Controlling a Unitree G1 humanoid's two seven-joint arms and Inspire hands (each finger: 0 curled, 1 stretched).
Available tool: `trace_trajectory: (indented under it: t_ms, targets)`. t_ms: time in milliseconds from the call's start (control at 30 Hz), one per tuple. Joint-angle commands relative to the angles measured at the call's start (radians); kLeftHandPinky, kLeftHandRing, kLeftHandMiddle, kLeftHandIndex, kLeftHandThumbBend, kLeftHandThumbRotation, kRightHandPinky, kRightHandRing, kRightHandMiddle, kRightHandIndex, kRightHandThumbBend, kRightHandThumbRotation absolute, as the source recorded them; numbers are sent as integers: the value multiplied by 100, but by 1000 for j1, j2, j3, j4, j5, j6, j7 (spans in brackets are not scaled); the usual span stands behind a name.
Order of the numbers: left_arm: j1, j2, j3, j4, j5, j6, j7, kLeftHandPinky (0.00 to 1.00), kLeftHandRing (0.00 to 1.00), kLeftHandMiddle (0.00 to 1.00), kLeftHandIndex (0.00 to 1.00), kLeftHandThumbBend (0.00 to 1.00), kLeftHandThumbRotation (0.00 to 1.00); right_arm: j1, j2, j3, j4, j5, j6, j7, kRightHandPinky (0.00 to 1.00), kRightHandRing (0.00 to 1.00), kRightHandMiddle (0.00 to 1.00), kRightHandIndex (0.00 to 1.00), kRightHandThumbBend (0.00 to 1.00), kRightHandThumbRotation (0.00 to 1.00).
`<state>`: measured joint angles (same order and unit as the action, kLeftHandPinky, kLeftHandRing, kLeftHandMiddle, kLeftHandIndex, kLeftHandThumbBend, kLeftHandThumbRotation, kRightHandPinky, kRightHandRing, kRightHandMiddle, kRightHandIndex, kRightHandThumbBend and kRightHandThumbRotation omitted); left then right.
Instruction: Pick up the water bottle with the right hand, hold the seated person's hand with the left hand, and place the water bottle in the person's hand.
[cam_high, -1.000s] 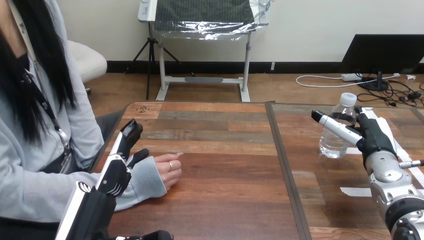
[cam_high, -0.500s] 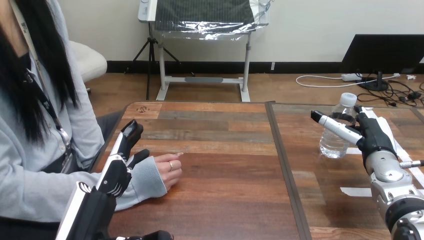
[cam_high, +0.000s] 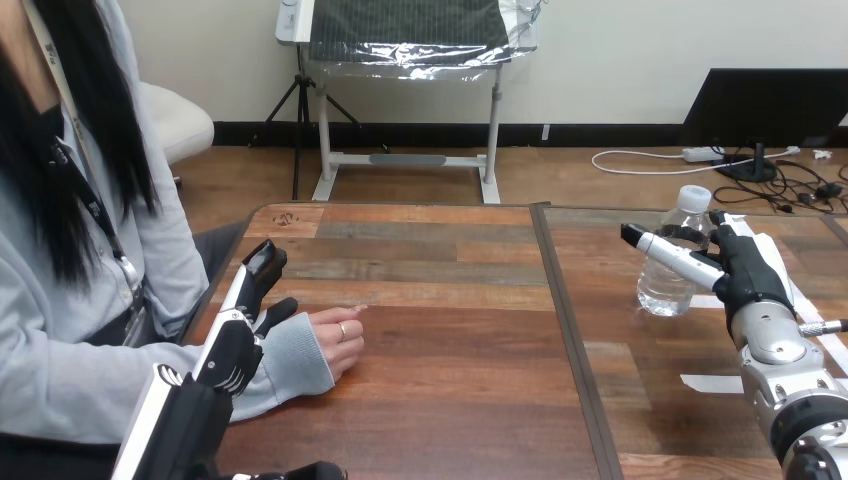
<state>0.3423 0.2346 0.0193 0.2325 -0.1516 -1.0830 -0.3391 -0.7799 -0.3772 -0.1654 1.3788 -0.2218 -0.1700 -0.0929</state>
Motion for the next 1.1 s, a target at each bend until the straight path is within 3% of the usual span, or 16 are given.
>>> trace_trajectory:
  t_ms: [0,400,800,933,1067]
  targets:
    - [-35,14,13,-21,9,-35,3,92,100,100,100,100,59,-69,0,-1,-14,3,-20,0,94,96,99,100,100,47]
    - [10,14,21,-43,11,-69,12,90,100,100,100,100,62,-75,9,-15,-13,18,-7,-4,93,96,99,100,99,34]
    - [57,15,22,-72,4,-72,23,88,99,100,100,100,59,-82,28,-26,-13,27,-4,-40,90,92,93,98,99,24]
    - [63,18,28,-75,9,-75,26,87,98,100,100,100,59,-86,38,-44,-13,45,-7,-46,84,88,90,96,98,18]
    - [62,27,23,-73,0,-82,21,87,97,100,100,100,58,-86,45,-59,-14,58,-14,-46,71,79,88,93,98,10]
